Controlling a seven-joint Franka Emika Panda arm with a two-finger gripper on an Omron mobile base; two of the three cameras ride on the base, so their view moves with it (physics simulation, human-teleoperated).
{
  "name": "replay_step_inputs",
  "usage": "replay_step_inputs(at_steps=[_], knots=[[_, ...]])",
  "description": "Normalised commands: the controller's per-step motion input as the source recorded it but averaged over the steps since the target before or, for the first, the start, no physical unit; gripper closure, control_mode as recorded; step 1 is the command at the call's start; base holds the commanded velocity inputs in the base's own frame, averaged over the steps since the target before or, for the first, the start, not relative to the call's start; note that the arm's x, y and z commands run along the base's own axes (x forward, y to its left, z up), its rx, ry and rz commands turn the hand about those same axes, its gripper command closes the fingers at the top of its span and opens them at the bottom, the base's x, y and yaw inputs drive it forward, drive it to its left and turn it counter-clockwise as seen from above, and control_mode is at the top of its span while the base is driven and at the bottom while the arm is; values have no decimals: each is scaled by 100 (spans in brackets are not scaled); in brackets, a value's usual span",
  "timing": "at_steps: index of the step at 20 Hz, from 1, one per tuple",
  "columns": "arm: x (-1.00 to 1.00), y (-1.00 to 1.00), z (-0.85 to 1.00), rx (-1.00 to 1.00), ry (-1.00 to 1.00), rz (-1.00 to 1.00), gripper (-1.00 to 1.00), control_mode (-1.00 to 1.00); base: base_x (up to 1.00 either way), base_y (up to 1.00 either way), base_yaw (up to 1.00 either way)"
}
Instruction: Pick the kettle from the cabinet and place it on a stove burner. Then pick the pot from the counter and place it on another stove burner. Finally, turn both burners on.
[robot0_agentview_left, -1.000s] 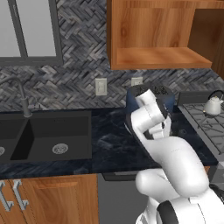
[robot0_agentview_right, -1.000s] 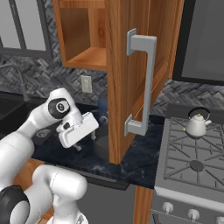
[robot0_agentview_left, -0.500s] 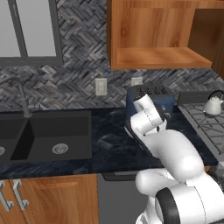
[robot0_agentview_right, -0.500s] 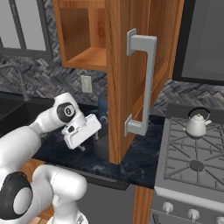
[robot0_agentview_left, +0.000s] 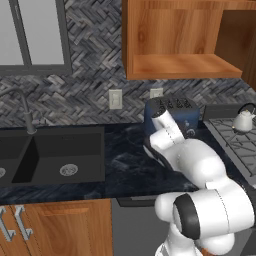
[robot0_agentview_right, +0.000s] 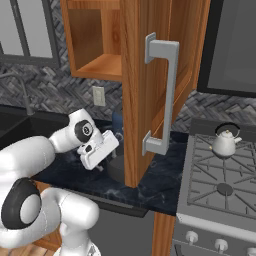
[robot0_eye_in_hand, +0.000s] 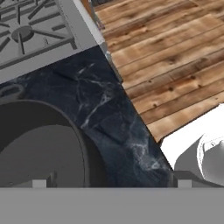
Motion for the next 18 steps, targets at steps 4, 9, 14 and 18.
replay_step_inputs(at_steps=[4, 9, 14, 18], knots=[[34, 0, -23, 0, -5, -3, -100, -100, 0, 0, 0], [23, 0, -24, 0, -4, -4, -100, -100, 0, 0, 0], [9, 0, -27, 0, -5, -6, -100, -100, 0, 0, 0], [1, 0, -31, 0, -6, -6, -100, -100, 0, 0, 0]])
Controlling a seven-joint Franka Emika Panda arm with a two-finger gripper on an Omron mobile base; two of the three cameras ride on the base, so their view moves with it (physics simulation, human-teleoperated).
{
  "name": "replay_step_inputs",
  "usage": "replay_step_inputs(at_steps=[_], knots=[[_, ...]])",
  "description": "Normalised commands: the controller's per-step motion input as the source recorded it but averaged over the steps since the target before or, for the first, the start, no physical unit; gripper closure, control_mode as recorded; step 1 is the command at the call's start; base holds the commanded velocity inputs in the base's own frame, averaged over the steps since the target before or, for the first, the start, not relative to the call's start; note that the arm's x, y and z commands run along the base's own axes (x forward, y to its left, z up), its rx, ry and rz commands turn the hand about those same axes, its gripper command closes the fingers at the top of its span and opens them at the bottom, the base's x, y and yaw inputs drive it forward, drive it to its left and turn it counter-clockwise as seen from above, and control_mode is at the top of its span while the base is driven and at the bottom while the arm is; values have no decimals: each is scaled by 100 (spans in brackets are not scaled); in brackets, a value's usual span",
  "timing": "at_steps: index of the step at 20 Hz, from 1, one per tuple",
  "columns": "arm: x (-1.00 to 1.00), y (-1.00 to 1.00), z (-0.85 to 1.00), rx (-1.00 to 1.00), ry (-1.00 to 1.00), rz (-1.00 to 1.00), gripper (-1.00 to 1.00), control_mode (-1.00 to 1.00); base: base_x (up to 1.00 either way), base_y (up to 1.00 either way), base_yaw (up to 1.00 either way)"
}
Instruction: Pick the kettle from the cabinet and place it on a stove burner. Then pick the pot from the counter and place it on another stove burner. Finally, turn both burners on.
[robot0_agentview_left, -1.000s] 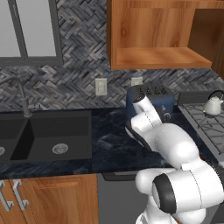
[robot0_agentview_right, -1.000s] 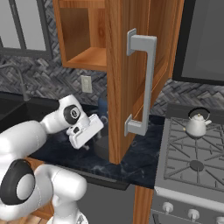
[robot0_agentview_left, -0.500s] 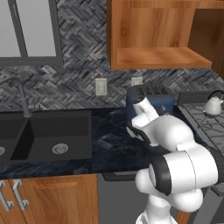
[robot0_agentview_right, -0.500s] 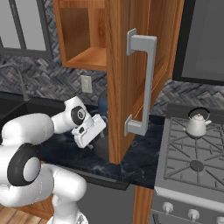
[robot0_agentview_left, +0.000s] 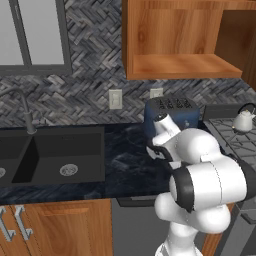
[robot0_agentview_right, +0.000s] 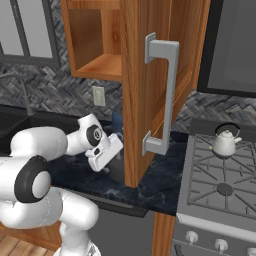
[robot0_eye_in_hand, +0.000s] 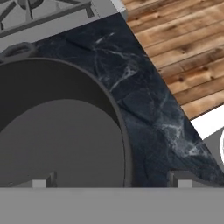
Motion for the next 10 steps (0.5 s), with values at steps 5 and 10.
replay_step_inputs(at_steps=[5, 10], knots=[[-2, 0, -30, 0, -9, -7, -100, -100, 0, 0, 0], [-2, 0, -29, 1, -9, -7, -100, -100, 0, 0, 0]])
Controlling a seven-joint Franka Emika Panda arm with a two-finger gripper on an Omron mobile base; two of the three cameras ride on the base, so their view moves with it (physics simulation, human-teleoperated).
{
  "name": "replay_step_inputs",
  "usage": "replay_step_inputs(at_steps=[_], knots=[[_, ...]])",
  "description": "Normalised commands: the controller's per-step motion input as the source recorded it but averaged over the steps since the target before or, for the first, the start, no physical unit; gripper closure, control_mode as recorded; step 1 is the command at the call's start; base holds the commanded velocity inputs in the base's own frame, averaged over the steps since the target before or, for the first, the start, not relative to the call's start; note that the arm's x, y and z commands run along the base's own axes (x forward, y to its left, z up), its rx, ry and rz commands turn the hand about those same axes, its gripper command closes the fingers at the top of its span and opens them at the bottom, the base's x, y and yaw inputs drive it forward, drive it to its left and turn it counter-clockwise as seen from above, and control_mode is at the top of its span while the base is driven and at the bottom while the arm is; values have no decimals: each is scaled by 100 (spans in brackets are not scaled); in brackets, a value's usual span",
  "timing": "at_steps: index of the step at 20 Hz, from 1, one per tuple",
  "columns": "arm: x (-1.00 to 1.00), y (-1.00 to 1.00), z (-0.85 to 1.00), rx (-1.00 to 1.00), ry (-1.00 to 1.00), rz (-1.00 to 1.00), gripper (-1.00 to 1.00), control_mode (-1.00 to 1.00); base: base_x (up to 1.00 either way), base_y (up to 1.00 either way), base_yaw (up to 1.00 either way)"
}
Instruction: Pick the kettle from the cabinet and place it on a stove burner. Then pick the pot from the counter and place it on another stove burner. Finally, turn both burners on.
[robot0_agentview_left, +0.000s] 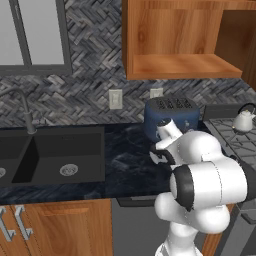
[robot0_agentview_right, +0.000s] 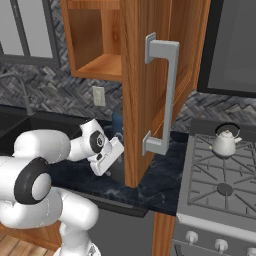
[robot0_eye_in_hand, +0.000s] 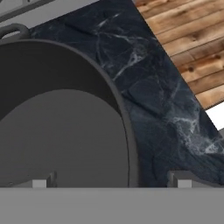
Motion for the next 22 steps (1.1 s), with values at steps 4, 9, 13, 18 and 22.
replay_step_inputs(at_steps=[4, 9, 13, 18, 22], knots=[[0, 0, -25, 0, -10, -6, 100, -100, 0, 0, 0], [0, 0, -18, 1, -8, -3, 100, -100, 0, 0, 0], [0, 0, -1, 2, 0, 0, 100, -100, 0, 0, 0], [0, 0, -3, 2, -2, 0, 100, -100, 0, 0, 0], [-1, 0, 0, 0, -10, -2, 100, -100, 0, 0, 0]])
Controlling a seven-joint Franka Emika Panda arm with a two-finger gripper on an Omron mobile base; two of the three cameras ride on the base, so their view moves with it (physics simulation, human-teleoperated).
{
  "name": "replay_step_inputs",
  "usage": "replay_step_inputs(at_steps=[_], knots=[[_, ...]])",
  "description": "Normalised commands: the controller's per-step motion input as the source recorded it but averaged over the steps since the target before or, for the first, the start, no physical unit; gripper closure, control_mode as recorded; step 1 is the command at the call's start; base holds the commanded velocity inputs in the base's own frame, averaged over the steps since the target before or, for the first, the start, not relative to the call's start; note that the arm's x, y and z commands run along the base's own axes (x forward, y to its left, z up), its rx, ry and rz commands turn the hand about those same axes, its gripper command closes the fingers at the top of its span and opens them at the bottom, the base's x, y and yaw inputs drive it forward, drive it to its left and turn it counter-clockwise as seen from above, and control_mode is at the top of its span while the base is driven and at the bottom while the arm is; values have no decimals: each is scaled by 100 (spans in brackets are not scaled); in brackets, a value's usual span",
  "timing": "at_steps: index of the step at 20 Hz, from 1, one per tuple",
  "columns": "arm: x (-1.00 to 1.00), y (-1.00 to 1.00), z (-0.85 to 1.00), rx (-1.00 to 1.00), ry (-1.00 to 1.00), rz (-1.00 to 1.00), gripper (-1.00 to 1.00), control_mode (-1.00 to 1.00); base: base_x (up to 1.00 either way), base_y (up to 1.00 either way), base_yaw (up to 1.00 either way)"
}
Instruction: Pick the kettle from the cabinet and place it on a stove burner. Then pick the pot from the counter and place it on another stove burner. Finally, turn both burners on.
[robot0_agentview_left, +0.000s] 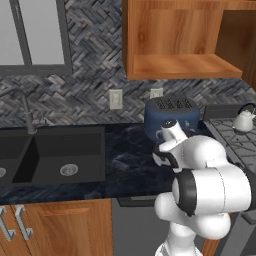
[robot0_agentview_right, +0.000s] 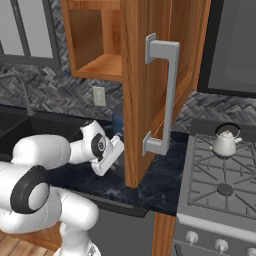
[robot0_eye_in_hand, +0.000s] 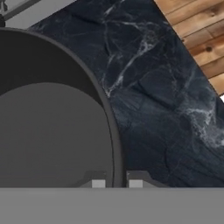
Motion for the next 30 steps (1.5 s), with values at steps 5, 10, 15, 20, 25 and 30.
replay_step_inputs(at_steps=[5, 10, 15, 20, 25, 30], knots=[[-14, 0, 0, 0, -9, -7, 100, -100, 0, 0, 0], [-27, 0, 1, 0, -8, -8, 100, -100, 0, 0, 0], [-27, 0, 12, 0, -3, -10, 100, -100, 0, 0, 0], [-32, 0, 28, 0, 0, -10, 100, -100, 0, 0, 0], [-23, 0, 38, 0, 0, -9, 100, -100, 0, 0, 0], [-25, 0, 34, 0, 0, -8, 100, -100, 0, 0, 0]])
